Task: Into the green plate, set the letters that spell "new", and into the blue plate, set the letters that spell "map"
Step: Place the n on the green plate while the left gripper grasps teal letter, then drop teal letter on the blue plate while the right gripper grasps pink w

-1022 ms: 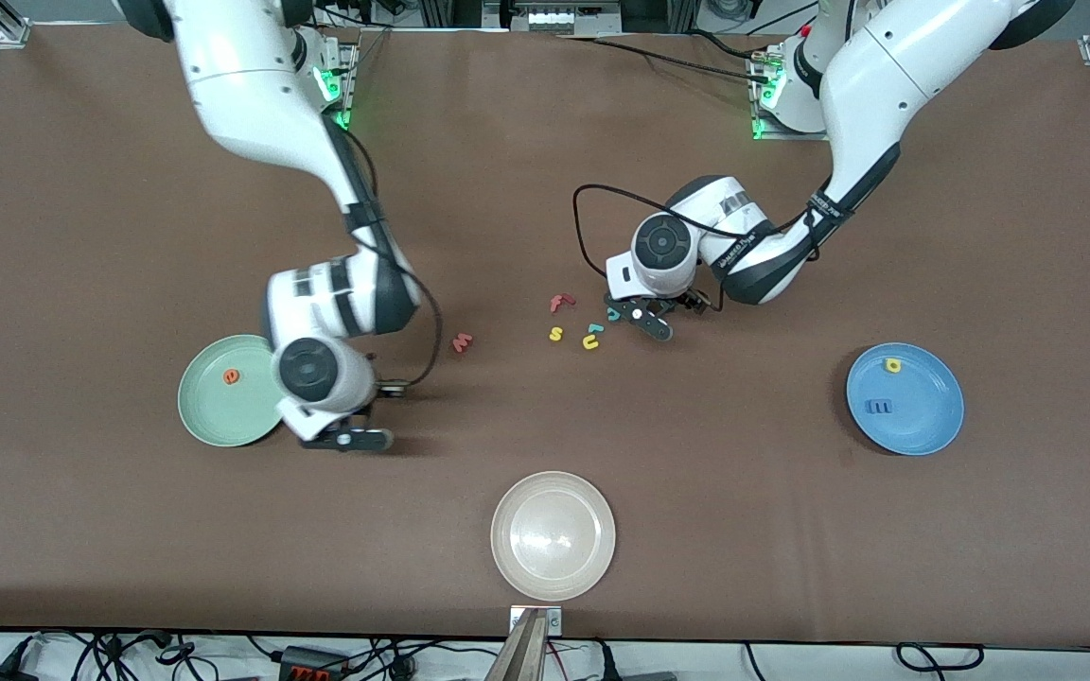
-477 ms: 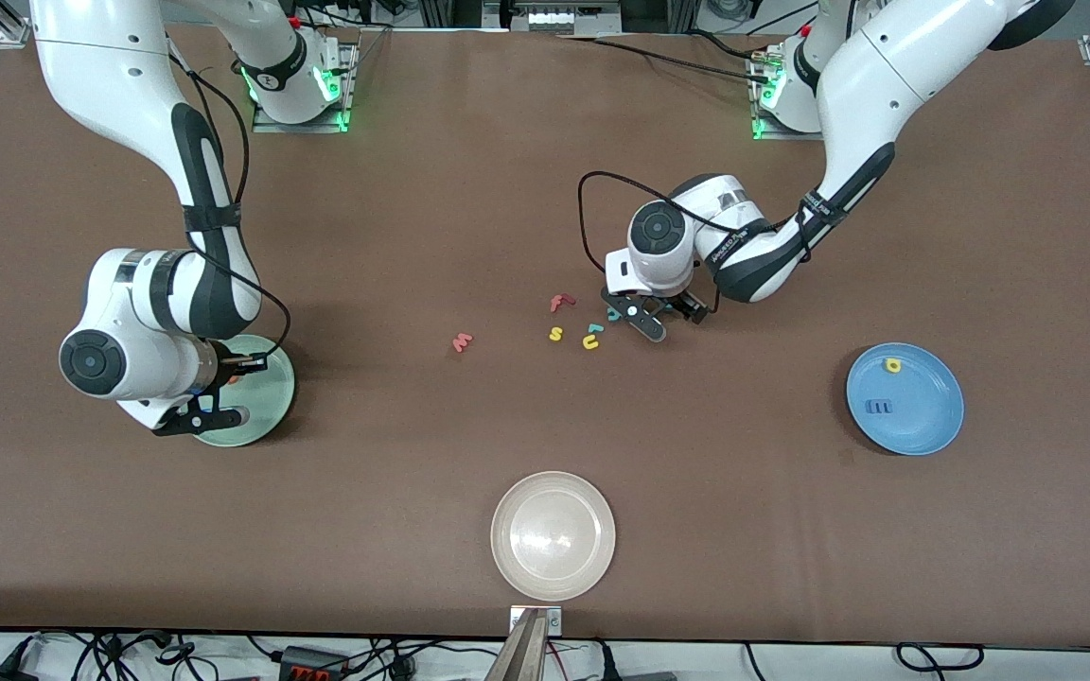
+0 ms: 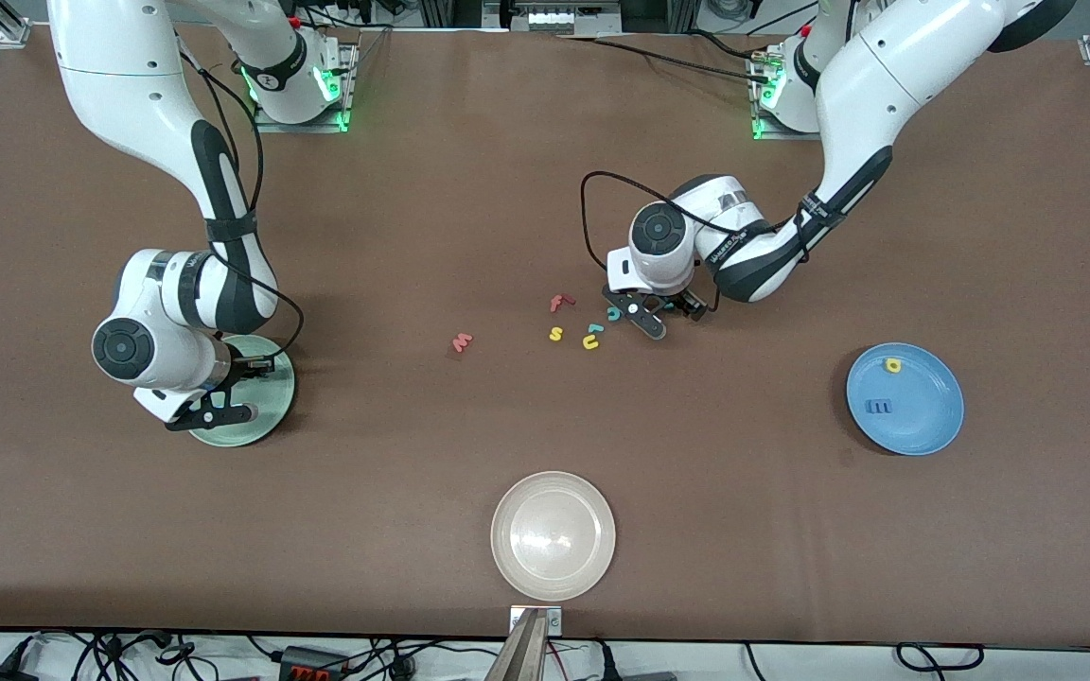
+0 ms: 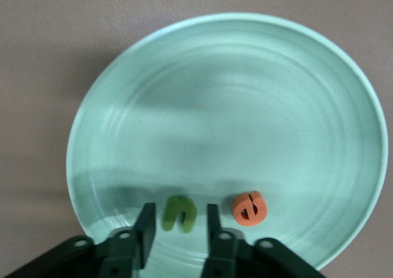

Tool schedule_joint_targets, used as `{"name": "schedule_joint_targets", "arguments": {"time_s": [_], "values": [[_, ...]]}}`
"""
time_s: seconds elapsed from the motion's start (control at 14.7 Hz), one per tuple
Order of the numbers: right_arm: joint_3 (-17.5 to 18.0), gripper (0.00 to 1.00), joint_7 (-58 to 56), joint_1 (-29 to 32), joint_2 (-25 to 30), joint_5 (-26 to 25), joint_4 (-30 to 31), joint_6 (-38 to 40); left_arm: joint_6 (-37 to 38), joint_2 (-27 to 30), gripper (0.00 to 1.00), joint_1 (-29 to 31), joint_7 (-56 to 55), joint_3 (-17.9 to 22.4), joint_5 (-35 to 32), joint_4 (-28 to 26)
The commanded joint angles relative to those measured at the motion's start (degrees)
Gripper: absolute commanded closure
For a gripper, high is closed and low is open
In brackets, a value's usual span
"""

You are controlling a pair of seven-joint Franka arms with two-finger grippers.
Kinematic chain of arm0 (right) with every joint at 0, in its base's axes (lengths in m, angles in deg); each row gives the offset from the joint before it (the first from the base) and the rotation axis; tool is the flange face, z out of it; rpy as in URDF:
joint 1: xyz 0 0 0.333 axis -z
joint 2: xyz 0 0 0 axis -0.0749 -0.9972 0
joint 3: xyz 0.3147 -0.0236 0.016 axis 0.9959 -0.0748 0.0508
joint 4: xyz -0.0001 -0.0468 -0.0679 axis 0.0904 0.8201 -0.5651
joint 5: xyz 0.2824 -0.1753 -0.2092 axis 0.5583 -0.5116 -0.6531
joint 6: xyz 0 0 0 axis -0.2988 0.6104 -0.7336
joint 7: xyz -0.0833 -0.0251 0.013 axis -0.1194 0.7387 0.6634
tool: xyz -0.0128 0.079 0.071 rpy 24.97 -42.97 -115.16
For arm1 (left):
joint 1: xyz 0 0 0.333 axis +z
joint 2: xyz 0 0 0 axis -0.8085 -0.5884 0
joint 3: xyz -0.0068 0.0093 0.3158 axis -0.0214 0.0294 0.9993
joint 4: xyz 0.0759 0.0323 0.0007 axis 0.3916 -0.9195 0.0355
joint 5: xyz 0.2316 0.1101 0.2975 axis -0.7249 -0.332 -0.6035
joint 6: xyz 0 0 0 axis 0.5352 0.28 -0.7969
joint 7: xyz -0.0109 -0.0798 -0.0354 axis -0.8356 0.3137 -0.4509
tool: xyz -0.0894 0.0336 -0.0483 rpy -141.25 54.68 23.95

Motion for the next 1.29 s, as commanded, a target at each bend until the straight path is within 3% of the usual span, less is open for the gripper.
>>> {"name": "schedule_joint_targets", "arguments": {"time_s": [0.0,0.14,0.41,0.61,0.75,1.02,1.23], "values": [[-0.09,0.0,1.53,-1.9,3.73,-0.02,-0.03,2.07,-1.03,0.39,0.33,0.15,0.56,0.26,-3.91,-0.82],[0.0,0.0,7.48,-5.4,5.05,0.33,-1.51,4.01,-1.12,-0.05,0.55,0.15,0.65,0.26,-4.01,-0.56],[0.27,0.0,30.23,-12.17,4.27,0.77,-3.02,3.75,-1.04,0.04,0.82,-0.03,1.0,0.17,-4.1,-0.29],[0.35,0.0,44.65,-16.75,1.9,4.0,-3.63,3.31,-0.51,0.65,0.83,0.32,1.18,0.08,-4.1,0.14],[0.35,0.0,52.73,-18.6,-1.17,6.47,-7.13,3.48,1.85,1.79,0.83,1.11,1.18,-0.27,-4.01,2.07],[0.44,0.0,67.61,-22.99,-6.18,6.48,-11.78,3.13,17.64,3.03,0.83,8.39,7.12,-4.57,-3.39,10.4],[0.44,0.0,74.21,-25.45,-9.53,6.48,-15.84,3.05,26.54,2.5,0.82,12.78,16.98,-4.05,-3.13,18.5]]}}
